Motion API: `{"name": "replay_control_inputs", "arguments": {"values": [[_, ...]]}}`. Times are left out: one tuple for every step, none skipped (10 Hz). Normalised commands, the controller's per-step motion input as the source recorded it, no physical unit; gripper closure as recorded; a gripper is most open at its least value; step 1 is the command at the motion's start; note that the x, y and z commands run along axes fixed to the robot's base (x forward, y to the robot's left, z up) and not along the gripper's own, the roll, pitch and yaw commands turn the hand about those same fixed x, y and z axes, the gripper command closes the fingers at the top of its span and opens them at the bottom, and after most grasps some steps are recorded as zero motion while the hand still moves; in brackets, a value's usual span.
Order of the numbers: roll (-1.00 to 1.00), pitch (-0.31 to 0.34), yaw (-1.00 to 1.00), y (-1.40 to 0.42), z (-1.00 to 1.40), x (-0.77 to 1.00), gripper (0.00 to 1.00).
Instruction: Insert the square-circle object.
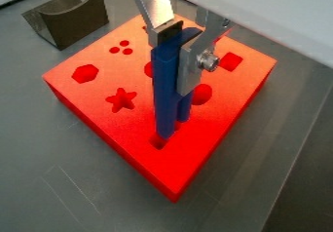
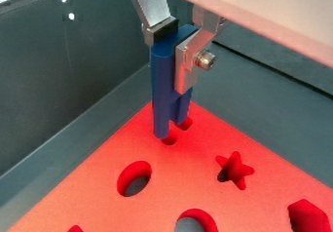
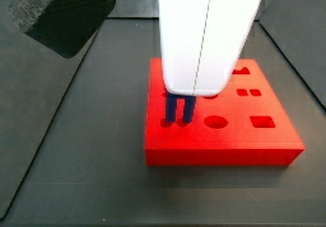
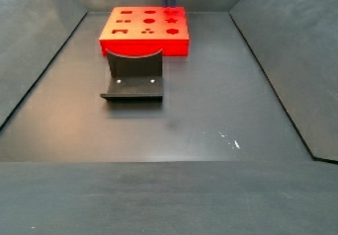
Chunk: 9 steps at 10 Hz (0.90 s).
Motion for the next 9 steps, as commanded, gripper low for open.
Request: {"name": "replay_control_inputs", "arguments": {"values": [[0.05, 0.000, 0.00, 0.05, -0.13, 0.00, 1.00], [0.00, 0.000, 0.00, 0.00, -0.13, 0.00, 1.00], [0.00, -0.020, 0.00, 0.00, -0.13, -0.01, 1.00], [0.00, -0.036, 0.00, 0.00, -0.19, -0.04, 1.00], [0.00, -0.054, 0.08, 0.00, -0.24, -0.12, 1.00], [0.00, -0.053, 0.09, 0.00, -0.20, -0.10, 1.00], [-0.01, -0.053, 0.09, 0.00, -0.13, -0.01, 1.00], [-0.02, -0.040, 0.09, -0.04, -0.11, 0.00, 1.00], [-0.02, -0.004, 0.11, 0.00, -0.14, 0.18, 1.00]]}}
